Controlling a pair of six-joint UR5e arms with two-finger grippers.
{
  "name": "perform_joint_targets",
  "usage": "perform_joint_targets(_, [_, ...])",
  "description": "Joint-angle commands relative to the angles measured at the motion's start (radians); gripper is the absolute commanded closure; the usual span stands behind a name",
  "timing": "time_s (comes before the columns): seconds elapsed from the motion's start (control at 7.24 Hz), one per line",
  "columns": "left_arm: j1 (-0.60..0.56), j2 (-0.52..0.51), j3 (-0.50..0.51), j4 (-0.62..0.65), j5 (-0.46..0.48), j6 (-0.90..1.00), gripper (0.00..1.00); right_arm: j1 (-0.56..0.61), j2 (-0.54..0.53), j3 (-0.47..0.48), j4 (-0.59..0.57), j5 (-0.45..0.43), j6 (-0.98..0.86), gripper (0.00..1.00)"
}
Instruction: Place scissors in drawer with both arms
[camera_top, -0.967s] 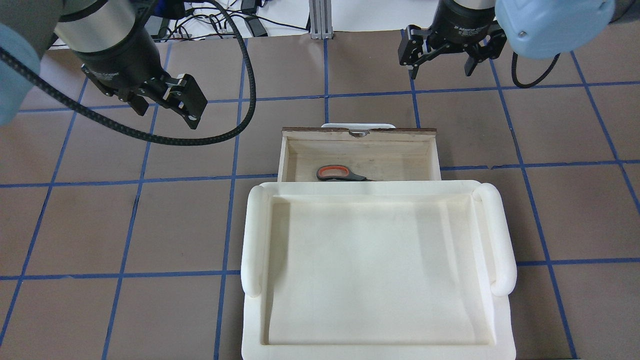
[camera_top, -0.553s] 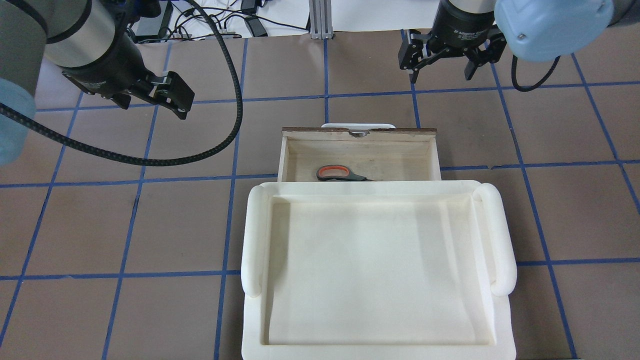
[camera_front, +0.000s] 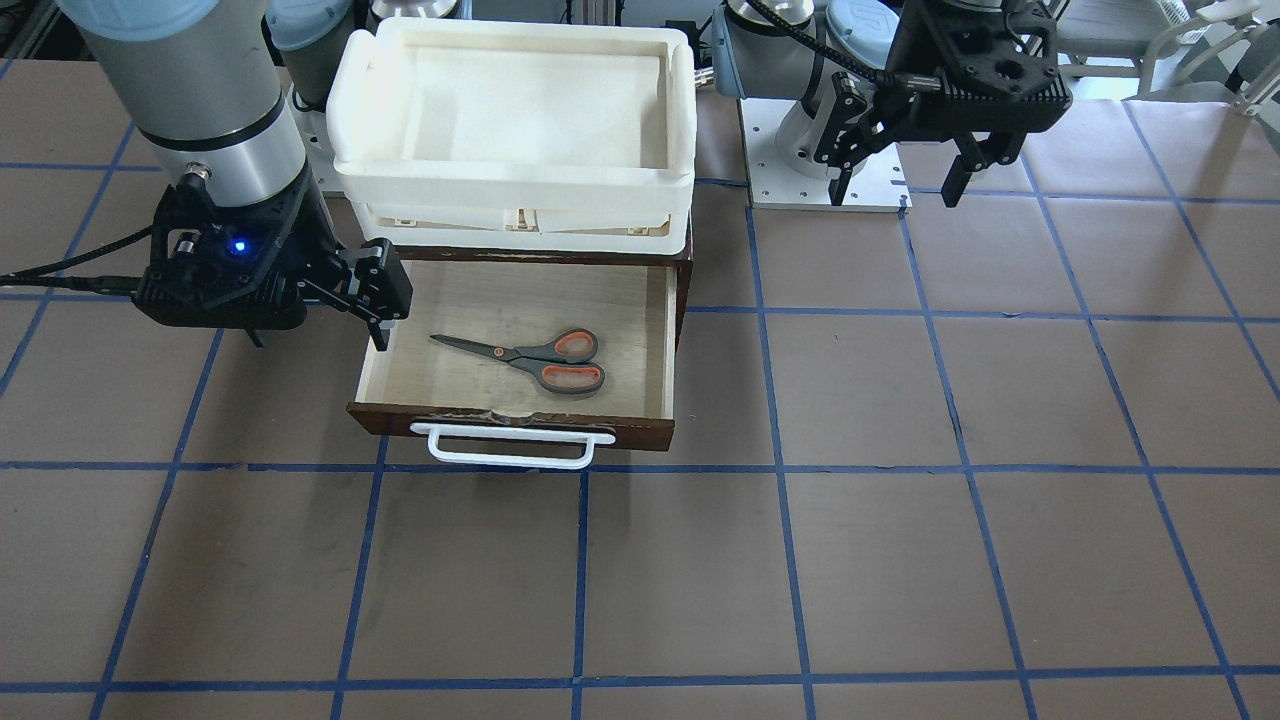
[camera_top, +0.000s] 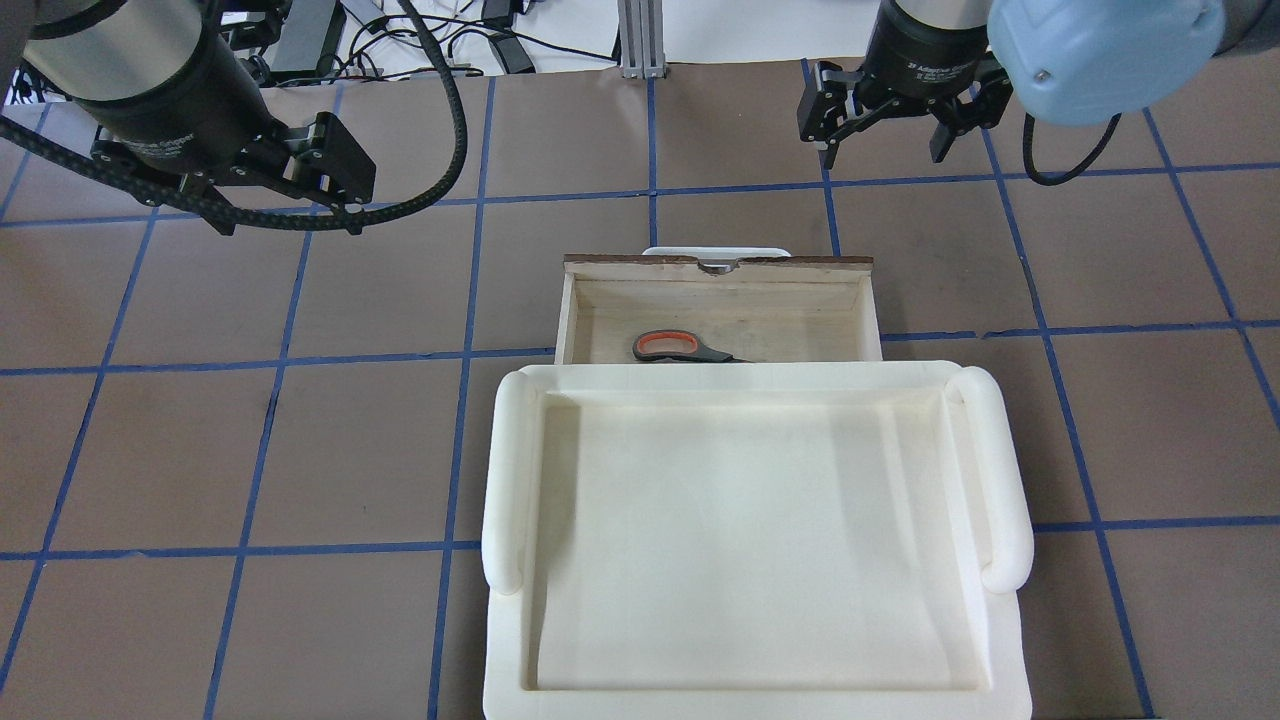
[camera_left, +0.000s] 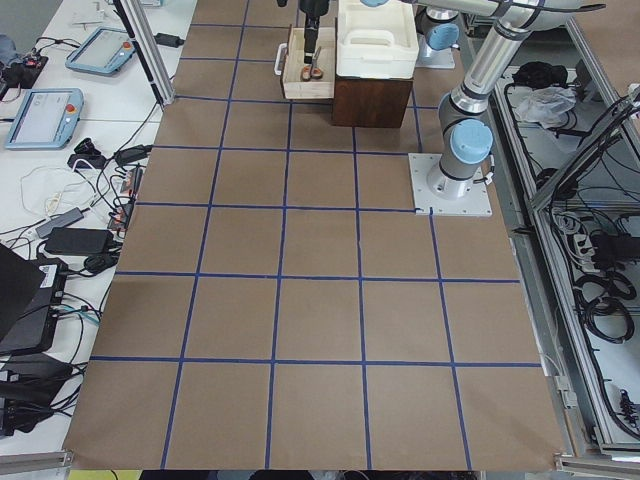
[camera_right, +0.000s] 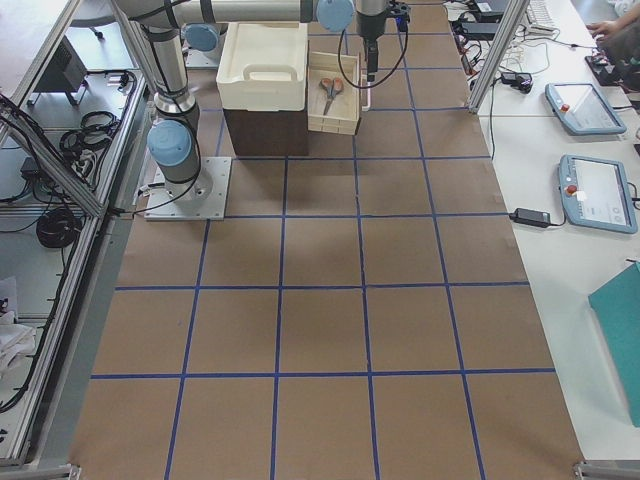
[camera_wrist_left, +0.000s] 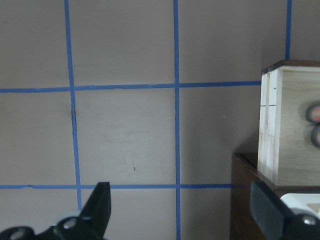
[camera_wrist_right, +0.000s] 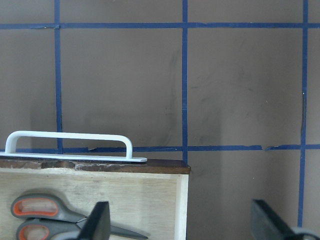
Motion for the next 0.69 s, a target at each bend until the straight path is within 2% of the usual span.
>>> perform_joint_targets(0.0, [0.002,0.012,0.007,-0.066,-0.015,-0.019,0.00,0.000,0.000,0.000,-0.001,-0.005,-0.001,0.00])
perform_joint_targets(0.55, [0.002,0.013,0.001,-0.058,-0.020,-0.010,0.00,-0.002,-0.026,0.000,0.054,0.003,-0.001,0.00])
